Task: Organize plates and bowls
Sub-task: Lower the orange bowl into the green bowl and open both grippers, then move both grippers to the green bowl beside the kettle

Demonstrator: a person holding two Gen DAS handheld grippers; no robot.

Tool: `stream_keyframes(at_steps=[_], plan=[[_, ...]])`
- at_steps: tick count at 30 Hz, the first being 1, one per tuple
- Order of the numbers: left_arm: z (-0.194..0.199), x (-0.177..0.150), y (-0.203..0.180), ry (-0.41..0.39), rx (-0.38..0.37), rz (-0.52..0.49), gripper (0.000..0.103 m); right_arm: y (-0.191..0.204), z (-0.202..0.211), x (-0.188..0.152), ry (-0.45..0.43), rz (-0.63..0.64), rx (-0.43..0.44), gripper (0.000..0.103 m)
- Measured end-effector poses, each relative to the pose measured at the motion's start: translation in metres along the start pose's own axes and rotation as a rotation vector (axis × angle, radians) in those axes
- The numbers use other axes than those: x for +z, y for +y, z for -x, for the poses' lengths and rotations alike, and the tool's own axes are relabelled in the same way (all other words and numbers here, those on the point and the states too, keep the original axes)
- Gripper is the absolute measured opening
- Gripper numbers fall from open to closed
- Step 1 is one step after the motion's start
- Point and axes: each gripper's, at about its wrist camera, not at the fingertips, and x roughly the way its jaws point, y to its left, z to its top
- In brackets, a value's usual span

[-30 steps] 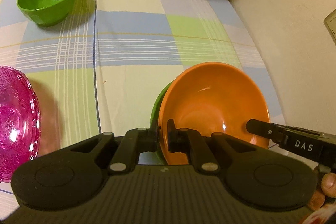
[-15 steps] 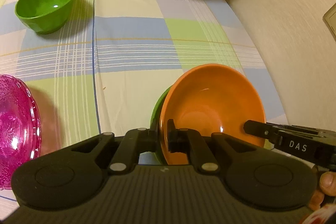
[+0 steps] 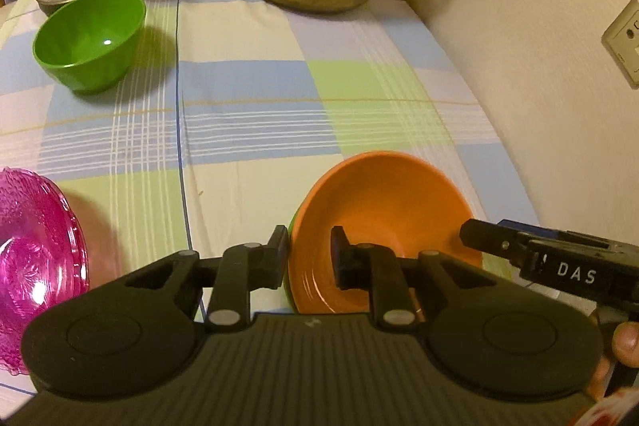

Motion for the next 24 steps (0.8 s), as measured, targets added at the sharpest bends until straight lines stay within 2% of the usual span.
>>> stream_keyframes(at_steps=[9,14,17,20,21,22,24], plan=[[0.012,-0.003,-0.001,-0.018,-0.001,-0.003,0.022,0.003,0.011,0.001,-0.004,0.011,-0.009,0.053],[0.022,-0.005,0.001,-0.031,0.003,-0.004,0.028,0.007,0.019,0.002,-0.01,0.011,-0.007,0.053],[0.028,-0.006,0.002,-0.039,0.004,-0.001,0.037,0.013,0.024,0.002,-0.014,0.016,-0.009,0.054],[0.037,-0.006,0.007,-0.051,0.008,0.002,0.055,0.021,0.03,0.005,-0.02,0.029,0.004,0.054],[0.04,-0.006,0.01,-0.058,0.013,0.002,0.064,0.025,0.031,0.006,-0.021,0.035,0.01,0.055],[0.044,-0.006,0.014,-0.065,0.018,0.003,0.068,0.03,0.032,0.007,-0.023,0.042,0.016,0.055],[0.051,-0.003,0.023,-0.076,0.031,0.01,0.069,0.039,0.033,0.01,-0.025,0.059,0.027,0.058]])
